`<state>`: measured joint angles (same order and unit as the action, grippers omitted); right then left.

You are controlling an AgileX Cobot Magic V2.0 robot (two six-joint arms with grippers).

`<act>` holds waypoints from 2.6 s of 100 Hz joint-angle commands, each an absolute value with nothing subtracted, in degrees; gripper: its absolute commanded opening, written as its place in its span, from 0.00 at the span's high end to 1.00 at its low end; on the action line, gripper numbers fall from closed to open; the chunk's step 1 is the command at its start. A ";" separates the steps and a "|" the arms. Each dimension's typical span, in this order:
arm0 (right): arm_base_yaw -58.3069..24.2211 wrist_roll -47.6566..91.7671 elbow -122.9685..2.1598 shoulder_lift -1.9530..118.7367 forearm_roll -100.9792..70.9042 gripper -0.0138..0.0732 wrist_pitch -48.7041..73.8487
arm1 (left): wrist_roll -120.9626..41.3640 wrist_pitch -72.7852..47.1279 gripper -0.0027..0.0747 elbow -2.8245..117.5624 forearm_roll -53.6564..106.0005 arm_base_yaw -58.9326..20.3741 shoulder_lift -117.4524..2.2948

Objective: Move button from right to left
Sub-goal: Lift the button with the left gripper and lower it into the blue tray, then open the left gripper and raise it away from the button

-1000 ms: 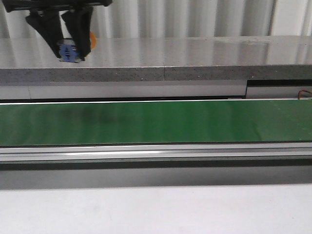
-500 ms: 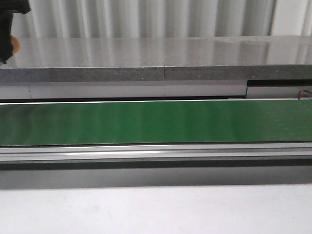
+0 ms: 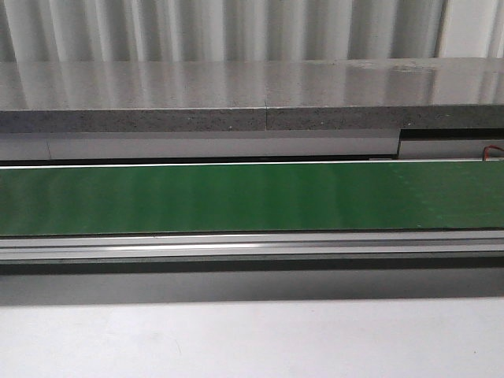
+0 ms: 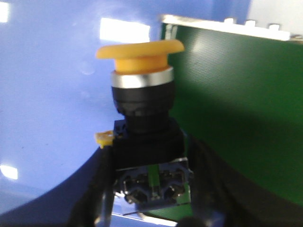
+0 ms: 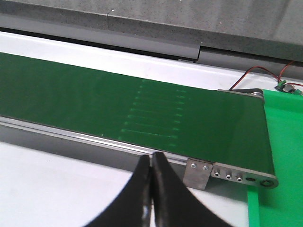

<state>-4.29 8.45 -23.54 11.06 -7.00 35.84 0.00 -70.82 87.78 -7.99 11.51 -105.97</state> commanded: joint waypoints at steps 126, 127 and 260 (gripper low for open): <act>-4.38 8.89 -24.94 11.57 -7.39 0.92 31.24 | -7.09 -60.56 0.37 86.31 -9.87 20.13 -109.66; -4.38 8.89 -24.94 11.57 -7.39 0.92 31.24 | -7.09 -60.23 0.37 86.31 -9.75 20.12 -109.49; -4.38 8.89 -24.94 11.57 -7.39 0.92 31.24 | -7.09 -21.48 0.99 49.00 8.67 -1.88 -55.22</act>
<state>-4.29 8.45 -23.54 11.06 -7.00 35.84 -7.12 -28.19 50.72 6.19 -1.31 -59.55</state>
